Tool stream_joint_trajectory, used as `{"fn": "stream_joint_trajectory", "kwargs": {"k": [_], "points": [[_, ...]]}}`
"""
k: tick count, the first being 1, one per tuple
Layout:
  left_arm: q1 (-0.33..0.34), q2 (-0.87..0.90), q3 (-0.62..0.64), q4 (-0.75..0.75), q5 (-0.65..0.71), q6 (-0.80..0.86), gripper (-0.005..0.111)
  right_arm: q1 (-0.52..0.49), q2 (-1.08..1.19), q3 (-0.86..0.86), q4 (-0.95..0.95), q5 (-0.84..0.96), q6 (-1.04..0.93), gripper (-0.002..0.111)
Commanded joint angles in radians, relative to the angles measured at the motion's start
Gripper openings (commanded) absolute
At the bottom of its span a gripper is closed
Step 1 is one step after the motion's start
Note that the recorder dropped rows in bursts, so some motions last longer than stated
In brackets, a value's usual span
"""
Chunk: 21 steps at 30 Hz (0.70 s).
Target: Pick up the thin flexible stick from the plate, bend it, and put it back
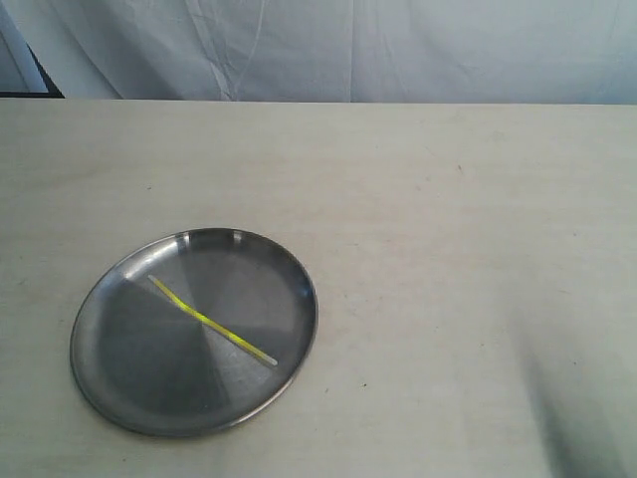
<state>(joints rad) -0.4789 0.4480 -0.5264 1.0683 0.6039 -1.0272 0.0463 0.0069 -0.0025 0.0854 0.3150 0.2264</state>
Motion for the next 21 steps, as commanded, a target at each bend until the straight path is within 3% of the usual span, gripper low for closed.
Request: {"fn": "stream_joint_trajectory", "kwargs": {"k": [1, 4, 9, 16, 21], "points": [[-0.002, -0.010, 0.001, -0.005, -0.001, -0.019, 0.000, -0.006, -0.007, 0.003, -0.004, -0.006, -0.002, 0.000], [0.039, -0.052, 0.005, -0.064, -0.003, -0.179, 0.000, -0.006, -0.007, 0.003, -0.004, -0.006, -0.002, 0.000], [0.178, -0.180, 0.092, -0.188, -0.006, -0.409, 0.000, -0.006, -0.007, 0.003, -0.004, -0.006, -0.002, 0.000], [0.346, -0.370, 0.257, -0.477, -0.006, -0.438, 0.000, -0.006, -0.007, 0.003, -0.004, -0.006, -0.002, 0.000], [0.449, -0.436, 0.366, -0.596, -0.006, -0.499, 0.000, -0.006, -0.007, 0.003, -0.004, -0.006, -0.002, 0.000]]}}
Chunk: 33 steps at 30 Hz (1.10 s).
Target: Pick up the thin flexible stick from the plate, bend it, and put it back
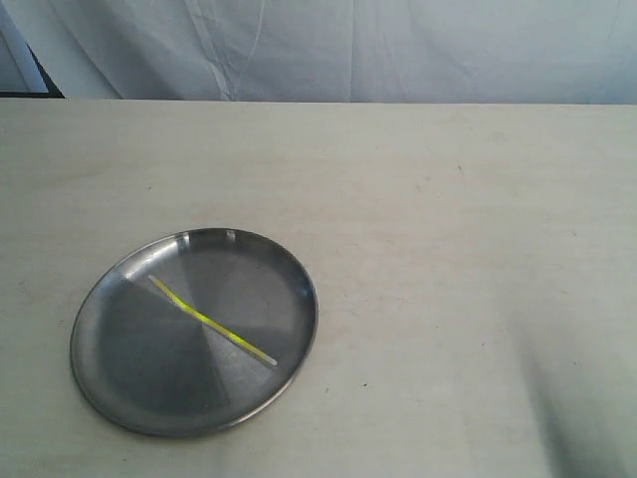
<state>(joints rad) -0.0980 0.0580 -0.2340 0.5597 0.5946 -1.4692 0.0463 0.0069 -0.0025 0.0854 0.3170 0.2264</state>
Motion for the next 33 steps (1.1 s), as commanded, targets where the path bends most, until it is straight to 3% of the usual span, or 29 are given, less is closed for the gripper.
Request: {"fn": "stream_joint_trajectory", "kwargs": {"k": [1, 6, 13, 16, 21, 25, 27, 33], "points": [[0.087, -0.051, 0.094, -0.106, 0.004, -0.081, 0.000, -0.006, -0.007, 0.003, -0.004, -0.008, -0.002, 0.000], [0.136, -0.057, 0.157, -0.223, 0.004, -0.105, 0.000, -0.006, -0.007, 0.003, -0.004, -0.008, -0.002, 0.000], [0.136, -0.057, 0.175, -0.268, -0.045, -0.064, 0.000, -0.006, -0.007, 0.003, -0.004, -0.010, -0.002, 0.000], [0.136, -0.058, 0.209, -0.205, -0.312, 0.138, 0.000, -0.006, -0.007, 0.003, -0.004, -0.010, -0.002, 0.000], [0.136, -0.058, 0.234, -0.246, -0.508, 0.550, 0.000, -0.006, -0.007, 0.003, -0.004, -0.010, -0.002, 0.000], [0.136, -0.058, 0.234, -0.304, -0.405, 0.794, 0.000, -0.006, -0.007, 0.003, -0.004, -0.010, 0.000, 0.000], [0.136, -0.058, 0.234, -0.321, -0.343, 0.820, 0.000, -0.006, -0.007, 0.003, -0.004, -0.010, 0.000, 0.000], [0.136, -0.058, 0.234, -0.314, -0.343, 0.822, 0.000, -0.006, -0.007, 0.003, -0.004, -0.010, 0.000, 0.000]]}}
